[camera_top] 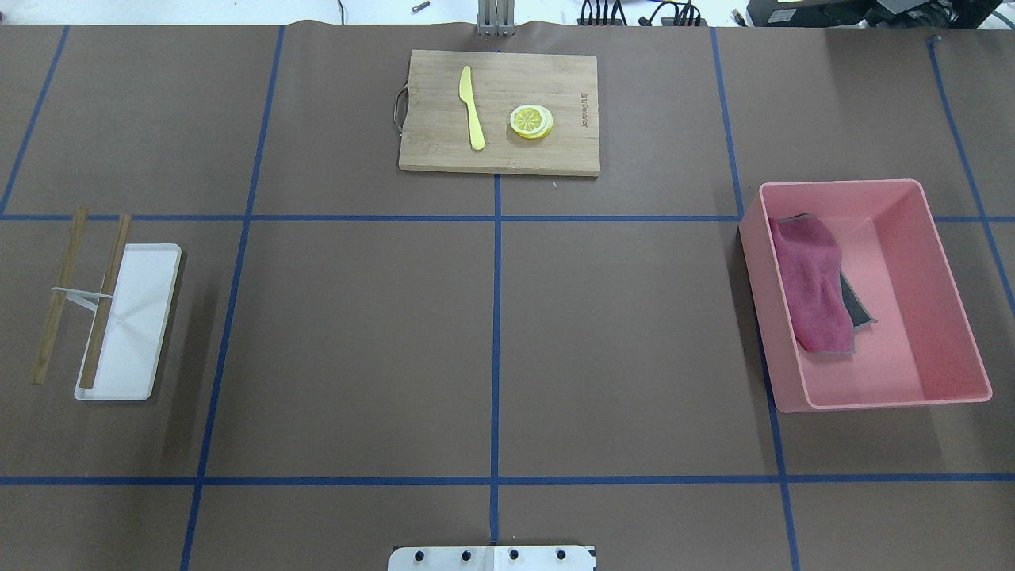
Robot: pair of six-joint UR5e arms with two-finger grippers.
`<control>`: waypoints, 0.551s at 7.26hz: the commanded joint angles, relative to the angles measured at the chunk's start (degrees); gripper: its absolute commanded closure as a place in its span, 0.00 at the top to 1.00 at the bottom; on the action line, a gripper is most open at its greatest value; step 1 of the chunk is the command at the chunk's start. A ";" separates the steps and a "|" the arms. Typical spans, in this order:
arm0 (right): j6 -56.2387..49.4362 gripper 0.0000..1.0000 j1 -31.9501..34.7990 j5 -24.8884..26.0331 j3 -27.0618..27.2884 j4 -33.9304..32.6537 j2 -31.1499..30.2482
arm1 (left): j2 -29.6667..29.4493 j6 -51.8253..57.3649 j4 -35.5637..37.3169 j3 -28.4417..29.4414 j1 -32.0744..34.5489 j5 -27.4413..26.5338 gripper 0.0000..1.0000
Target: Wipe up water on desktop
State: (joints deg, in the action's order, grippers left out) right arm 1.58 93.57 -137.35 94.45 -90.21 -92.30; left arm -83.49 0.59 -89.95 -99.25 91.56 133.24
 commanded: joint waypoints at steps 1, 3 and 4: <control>0.01 1.00 0.03 0.42 0.21 -0.23 -0.25 | -0.09 -1.29 -0.05 -0.15 -0.06 0.01 0.98; 0.01 1.00 0.03 -0.28 0.21 -0.14 -0.25 | -0.27 -1.29 -0.05 0.46 -0.06 0.01 0.98; 0.01 1.00 0.03 -0.28 0.30 -0.14 -0.25 | -0.36 -1.29 -0.05 0.73 -0.06 0.01 0.98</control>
State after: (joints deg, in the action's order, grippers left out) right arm 1.60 93.60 -137.47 94.68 -90.36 -92.53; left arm -83.72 -0.67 -90.00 -98.88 91.50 133.24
